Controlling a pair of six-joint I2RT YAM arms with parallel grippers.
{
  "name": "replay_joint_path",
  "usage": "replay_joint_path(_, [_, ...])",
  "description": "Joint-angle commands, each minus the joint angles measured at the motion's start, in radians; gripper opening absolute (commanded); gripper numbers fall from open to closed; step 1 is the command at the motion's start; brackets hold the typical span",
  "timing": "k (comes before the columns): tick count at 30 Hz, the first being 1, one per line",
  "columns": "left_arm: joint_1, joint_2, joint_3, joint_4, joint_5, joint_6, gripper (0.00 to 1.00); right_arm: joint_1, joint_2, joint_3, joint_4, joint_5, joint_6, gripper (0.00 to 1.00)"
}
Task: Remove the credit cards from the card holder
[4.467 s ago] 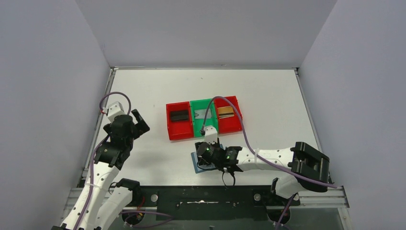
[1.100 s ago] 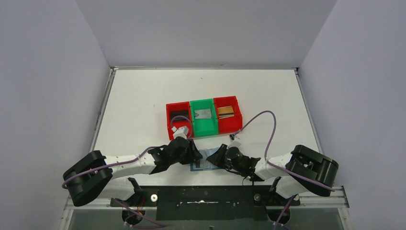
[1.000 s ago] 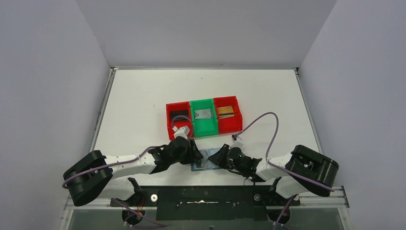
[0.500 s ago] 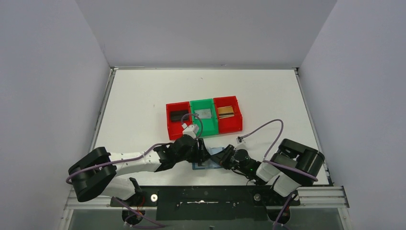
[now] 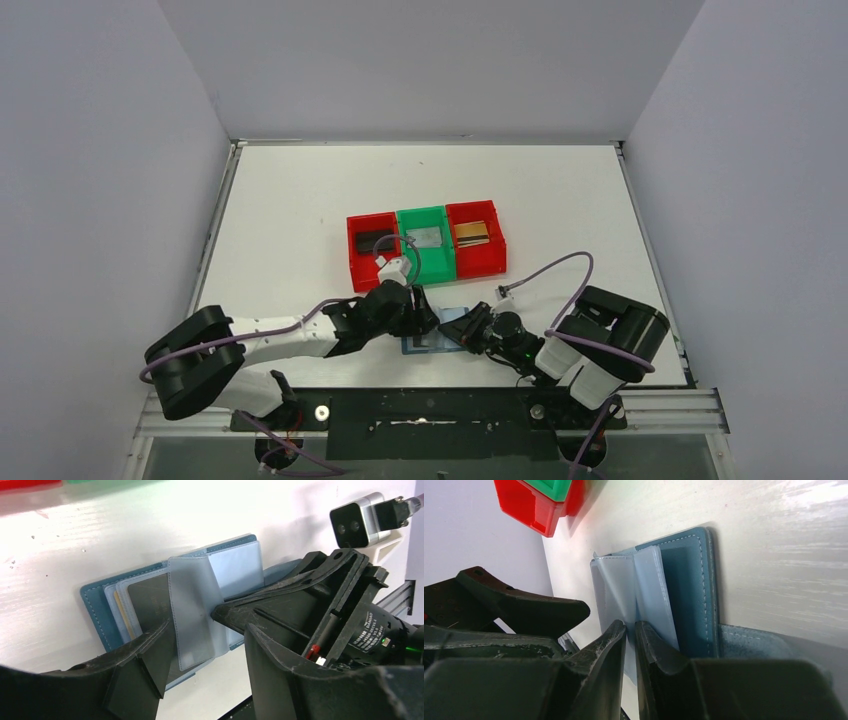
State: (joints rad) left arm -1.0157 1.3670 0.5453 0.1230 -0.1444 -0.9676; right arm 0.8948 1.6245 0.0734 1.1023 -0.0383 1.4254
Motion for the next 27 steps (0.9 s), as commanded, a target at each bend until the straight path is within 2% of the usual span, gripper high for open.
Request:
replay_joint_path(1, [-0.003, -0.018, -0.008, 0.047, -0.003, -0.019, 0.53, -0.013, -0.020, -0.007, -0.061, 0.026, -0.022, 0.16])
replay_joint_path(5, [-0.006, 0.063, 0.028, 0.031, 0.040, -0.011, 0.52, -0.017, -0.013, -0.018, -0.044, 0.031, -0.004, 0.18])
replay_joint_path(12, [-0.014, 0.106, 0.039, -0.006, 0.013, -0.042, 0.52, -0.019, -0.044, -0.011, -0.076, 0.026, -0.021, 0.31])
replay_joint_path(18, [-0.015, 0.084, 0.030, 0.025, 0.033, -0.026, 0.46, -0.019, -0.143, 0.017, -0.241, 0.057, -0.056, 0.30])
replay_joint_path(22, [-0.017, 0.063, 0.046, 0.085, 0.085, 0.007, 0.43, -0.016, -0.224, 0.040, -0.325, 0.069, -0.111, 0.32])
replay_joint_path(27, [-0.023, 0.071, 0.098, 0.082, 0.094, 0.042, 0.42, -0.015, -0.401, 0.071, -0.506, 0.100, -0.175, 0.45])
